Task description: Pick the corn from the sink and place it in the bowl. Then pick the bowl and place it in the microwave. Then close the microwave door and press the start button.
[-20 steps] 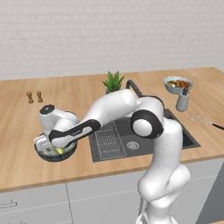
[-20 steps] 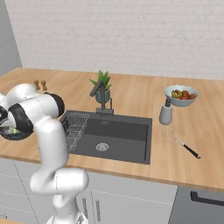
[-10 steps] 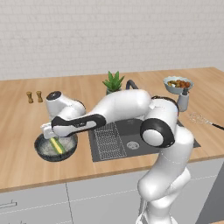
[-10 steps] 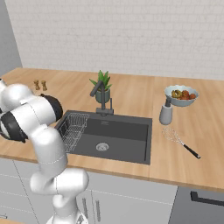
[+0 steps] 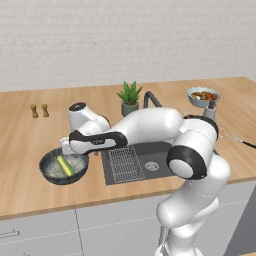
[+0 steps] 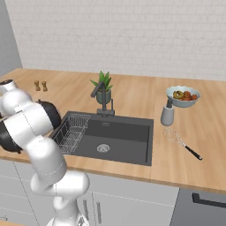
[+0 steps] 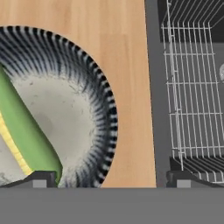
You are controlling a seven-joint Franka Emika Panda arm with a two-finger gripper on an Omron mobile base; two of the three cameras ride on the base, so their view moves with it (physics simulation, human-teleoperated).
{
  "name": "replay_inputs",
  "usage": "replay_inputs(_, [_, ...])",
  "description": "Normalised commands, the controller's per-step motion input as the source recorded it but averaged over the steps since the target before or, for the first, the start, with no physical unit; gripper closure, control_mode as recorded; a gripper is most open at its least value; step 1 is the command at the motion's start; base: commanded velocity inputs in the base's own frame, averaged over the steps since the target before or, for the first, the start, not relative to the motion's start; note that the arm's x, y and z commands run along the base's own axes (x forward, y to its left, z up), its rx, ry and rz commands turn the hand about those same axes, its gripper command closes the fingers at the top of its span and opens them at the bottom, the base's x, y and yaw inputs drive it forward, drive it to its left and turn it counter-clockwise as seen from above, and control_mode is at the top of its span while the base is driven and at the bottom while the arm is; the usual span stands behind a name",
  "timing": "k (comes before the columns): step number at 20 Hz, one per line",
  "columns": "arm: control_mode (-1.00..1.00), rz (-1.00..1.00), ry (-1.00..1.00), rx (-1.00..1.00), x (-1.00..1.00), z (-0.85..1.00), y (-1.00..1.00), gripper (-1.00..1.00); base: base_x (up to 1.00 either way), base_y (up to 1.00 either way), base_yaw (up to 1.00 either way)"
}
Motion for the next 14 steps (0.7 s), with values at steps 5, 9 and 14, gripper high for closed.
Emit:
replay_inputs(5, [-1.00, -0.06, 0.00, 0.11, 0.01, -0.02, -0.06, -1.00, 0.00, 0.00, 0.00])
replay_inputs(9, [-1.00, -0.04, 0.04, 0.08, 0.10, 0.00, -0.01, -1.00, 0.00, 0.00, 0.00])
replay_inputs(14, [-1.00, 0.00, 0.08, 0.03, 0.10, -0.17, 0.00, -1.00, 0.00, 0.00, 0.00])
